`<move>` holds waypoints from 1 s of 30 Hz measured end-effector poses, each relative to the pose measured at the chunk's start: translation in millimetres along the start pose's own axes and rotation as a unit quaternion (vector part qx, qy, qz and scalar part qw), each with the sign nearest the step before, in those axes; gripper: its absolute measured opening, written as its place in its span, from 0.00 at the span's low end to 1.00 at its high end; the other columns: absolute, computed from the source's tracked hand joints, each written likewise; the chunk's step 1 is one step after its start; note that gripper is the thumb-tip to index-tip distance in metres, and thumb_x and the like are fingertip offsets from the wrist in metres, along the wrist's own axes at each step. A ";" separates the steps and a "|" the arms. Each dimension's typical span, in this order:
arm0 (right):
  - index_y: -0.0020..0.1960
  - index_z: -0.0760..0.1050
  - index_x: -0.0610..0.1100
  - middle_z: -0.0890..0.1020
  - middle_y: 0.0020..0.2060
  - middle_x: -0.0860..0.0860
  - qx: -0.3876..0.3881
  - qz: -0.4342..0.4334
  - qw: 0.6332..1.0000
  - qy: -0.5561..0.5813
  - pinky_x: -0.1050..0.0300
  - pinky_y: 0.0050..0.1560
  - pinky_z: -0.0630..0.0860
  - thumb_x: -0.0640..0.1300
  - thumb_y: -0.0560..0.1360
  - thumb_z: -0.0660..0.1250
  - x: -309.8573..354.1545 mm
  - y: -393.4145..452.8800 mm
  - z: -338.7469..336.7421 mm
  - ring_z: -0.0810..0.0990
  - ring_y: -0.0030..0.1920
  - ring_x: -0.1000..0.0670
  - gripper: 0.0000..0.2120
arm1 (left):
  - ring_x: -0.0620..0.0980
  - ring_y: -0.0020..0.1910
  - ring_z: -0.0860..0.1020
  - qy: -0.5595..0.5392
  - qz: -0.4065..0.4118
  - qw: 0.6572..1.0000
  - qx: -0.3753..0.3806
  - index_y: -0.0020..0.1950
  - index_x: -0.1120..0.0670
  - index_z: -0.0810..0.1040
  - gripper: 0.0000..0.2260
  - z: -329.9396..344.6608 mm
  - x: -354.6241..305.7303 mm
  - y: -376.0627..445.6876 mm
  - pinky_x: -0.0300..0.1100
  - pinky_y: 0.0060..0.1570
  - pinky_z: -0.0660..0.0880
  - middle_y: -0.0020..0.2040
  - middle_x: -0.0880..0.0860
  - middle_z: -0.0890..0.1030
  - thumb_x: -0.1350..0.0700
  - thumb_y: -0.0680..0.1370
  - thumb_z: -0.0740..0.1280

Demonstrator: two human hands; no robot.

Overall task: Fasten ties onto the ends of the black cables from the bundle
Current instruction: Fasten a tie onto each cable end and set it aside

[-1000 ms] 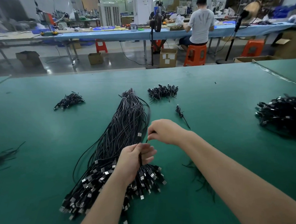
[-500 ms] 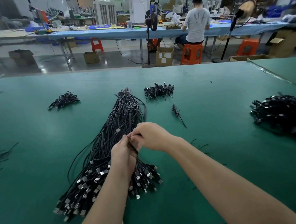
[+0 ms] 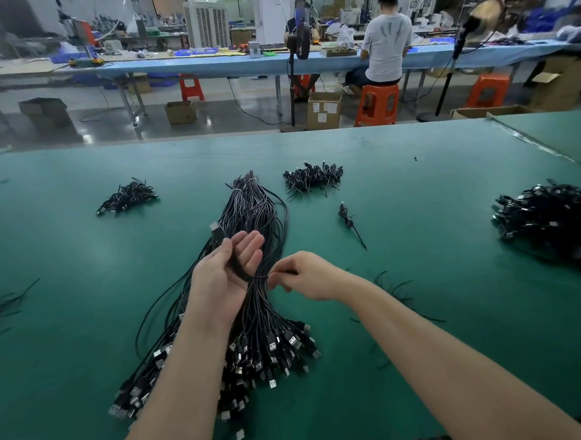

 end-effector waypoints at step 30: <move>0.44 0.80 0.42 0.75 0.29 0.53 0.134 0.125 0.950 0.251 0.65 0.26 0.64 0.47 0.83 0.64 -4.8 -10.2 1.0 0.67 0.24 0.56 0.13 | 0.62 0.55 0.84 0.042 0.006 0.999 0.007 0.59 0.70 0.75 0.15 4.6 23.0 -12.5 0.48 0.49 0.83 0.55 0.67 0.83 0.60 0.87 0.54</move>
Point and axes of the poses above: each hand's wrist, its own y-axis towards the middle knuckle, its own z-axis out of the palm, x = y × z, the point moved 1 cm from there along y, towards the middle knuckle
